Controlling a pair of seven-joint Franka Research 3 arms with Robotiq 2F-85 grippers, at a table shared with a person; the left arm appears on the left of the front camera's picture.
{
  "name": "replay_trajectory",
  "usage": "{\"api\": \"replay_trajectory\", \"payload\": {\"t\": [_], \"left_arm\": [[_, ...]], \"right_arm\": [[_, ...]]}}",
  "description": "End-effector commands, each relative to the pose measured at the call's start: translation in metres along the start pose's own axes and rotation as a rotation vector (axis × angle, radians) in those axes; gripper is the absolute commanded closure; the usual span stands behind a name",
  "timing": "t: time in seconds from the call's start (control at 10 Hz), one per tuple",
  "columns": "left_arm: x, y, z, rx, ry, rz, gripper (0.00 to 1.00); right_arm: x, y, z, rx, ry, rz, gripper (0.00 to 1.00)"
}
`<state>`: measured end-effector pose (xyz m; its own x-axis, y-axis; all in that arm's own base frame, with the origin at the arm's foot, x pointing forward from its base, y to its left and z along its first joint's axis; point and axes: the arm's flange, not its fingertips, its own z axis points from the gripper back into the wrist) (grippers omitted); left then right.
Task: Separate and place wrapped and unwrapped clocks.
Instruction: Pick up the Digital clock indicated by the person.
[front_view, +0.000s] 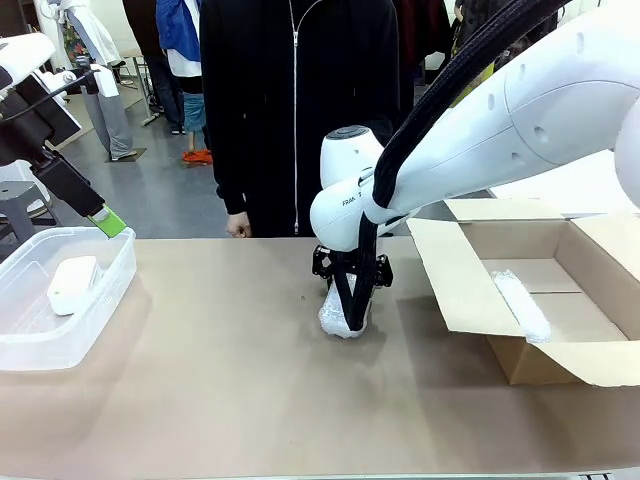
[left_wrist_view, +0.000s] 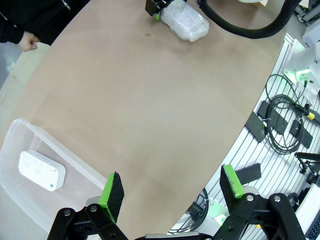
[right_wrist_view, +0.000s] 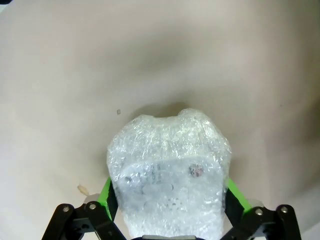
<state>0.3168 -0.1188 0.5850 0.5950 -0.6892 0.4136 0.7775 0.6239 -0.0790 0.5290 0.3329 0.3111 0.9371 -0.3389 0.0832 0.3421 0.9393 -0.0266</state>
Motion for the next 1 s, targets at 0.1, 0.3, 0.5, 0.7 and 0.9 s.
{"api": "replay_trajectory", "payload": {"t": [0.1, 0.3, 0.5, 0.7, 0.9], "left_arm": [[0.000, 0.000, 0.000, 0.003, -0.007, 0.000, 0.00], [0.000, 0.000, 0.000, 0.003, -0.007, 0.000, 0.00], [0.000, 0.000, 0.000, 0.003, -0.007, 0.000, 0.00], [0.000, 0.000, 0.000, 0.003, -0.007, 0.000, 0.00], [0.000, 0.000, 0.000, 0.003, -0.007, 0.000, 0.00]], "right_arm": [[0.003, 0.010, -0.004, -0.010, 0.008, 0.029, 0.03], [0.001, 0.009, -0.003, -0.013, 0.025, 0.026, 0.22], [0.002, 0.009, -0.004, -0.024, 0.047, 0.029, 0.41], [0.000, 0.009, -0.001, -0.014, 0.038, 0.034, 0.60], [-0.017, -0.005, 0.034, 0.019, -0.005, 0.020, 0.76]]}}
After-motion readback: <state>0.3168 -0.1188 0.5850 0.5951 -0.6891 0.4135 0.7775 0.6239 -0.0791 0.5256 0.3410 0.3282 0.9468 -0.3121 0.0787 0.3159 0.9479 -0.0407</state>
